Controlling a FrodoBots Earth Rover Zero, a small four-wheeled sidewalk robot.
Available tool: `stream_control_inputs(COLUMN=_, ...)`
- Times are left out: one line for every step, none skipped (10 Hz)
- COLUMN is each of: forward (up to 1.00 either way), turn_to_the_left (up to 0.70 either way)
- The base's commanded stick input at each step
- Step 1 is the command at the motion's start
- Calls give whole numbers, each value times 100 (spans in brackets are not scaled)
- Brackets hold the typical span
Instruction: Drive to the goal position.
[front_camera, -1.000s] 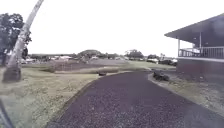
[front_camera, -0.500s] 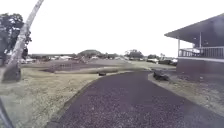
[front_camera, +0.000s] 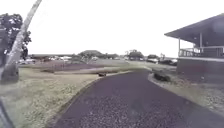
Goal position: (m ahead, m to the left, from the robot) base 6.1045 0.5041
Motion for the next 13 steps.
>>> stream_control_inputs(forward=85, turn_to_the_left=-33)
stream_control_inputs(forward=85, turn_to_the_left=-30)
stream_control_inputs(forward=85, turn_to_the_left=-28)
stream_control_inputs(forward=85, turn_to_the_left=-17)
stream_control_inputs(forward=85, turn_to_the_left=-6)
stream_control_inputs(forward=85, turn_to_the_left=0)
stream_control_inputs(forward=85, turn_to_the_left=0)
stream_control_inputs(forward=85, turn_to_the_left=0)
stream_control_inputs(forward=85, turn_to_the_left=0)
stream_control_inputs(forward=85, turn_to_the_left=0)
stream_control_inputs(forward=85, turn_to_the_left=0)
stream_control_inputs(forward=85, turn_to_the_left=0)
stream_control_inputs(forward=85, turn_to_the_left=0)
